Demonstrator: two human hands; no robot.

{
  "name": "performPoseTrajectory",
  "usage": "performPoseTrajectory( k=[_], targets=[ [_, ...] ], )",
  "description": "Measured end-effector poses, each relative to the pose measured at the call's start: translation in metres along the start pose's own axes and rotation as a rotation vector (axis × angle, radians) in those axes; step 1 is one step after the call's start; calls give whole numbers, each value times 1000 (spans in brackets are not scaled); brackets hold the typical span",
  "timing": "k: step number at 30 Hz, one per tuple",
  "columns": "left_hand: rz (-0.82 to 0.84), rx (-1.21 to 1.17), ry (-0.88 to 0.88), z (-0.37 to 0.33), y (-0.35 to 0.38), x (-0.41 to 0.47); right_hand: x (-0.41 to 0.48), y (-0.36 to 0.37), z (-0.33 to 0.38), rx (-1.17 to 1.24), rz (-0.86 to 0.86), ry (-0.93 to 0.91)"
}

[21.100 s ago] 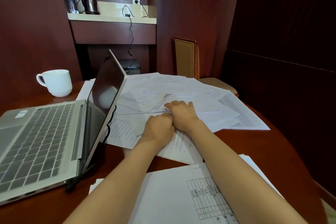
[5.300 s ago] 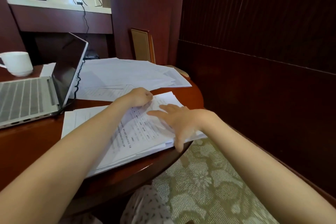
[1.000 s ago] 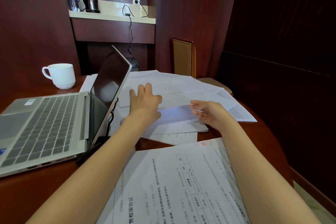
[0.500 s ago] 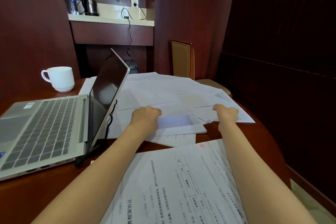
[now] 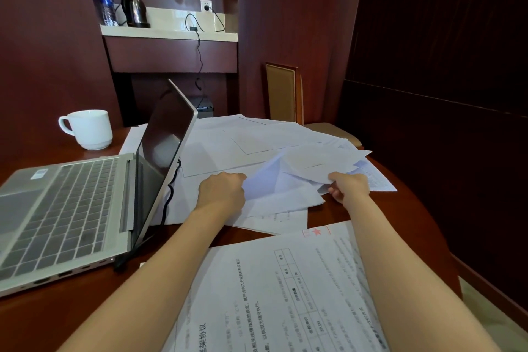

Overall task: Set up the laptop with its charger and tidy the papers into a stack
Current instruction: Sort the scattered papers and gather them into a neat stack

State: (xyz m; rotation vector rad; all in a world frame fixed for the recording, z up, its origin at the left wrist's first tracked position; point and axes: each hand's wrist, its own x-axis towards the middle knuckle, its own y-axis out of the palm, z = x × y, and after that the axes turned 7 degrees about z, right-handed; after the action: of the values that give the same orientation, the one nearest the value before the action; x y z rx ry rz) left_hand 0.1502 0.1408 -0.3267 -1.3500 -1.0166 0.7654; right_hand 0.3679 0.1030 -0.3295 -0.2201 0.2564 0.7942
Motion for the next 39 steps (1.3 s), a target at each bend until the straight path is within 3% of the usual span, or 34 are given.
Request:
performPoseTrajectory(
  k=[7,10,13,16,20,24,29,34,36,39],
  targets=[
    [-28,-62,-35,1,0,-1,-5,-3,2,-411,103,26],
    [-33,-68,-33,0,0,0,-13,-3,6,-558,16,-124],
    [-42,-105,-31,0,-1,0,-22,1,15,-411,15,-254],
    [-36,-139,-36,-2,-5,-2,-41,6,18,-233,263,-129],
    [-28,-236,-30,-7,-16,-6,-65,13,7,-326,514,-64],
    [37,-437,160,-12,-21,-14,-84,12,4,-314,637,-74],
    [218,-569,330,-20,-21,-30,-106,9,8,-406,709,-23],
    [374,-767,417,-16,-30,-45,-129,12,14,-557,646,-70],
    [358,-761,451,-15,-36,-48,-137,16,17,-582,645,-115],
    [175,-483,445,-17,-49,-51,-143,19,21,-613,637,-232]
  ],
)
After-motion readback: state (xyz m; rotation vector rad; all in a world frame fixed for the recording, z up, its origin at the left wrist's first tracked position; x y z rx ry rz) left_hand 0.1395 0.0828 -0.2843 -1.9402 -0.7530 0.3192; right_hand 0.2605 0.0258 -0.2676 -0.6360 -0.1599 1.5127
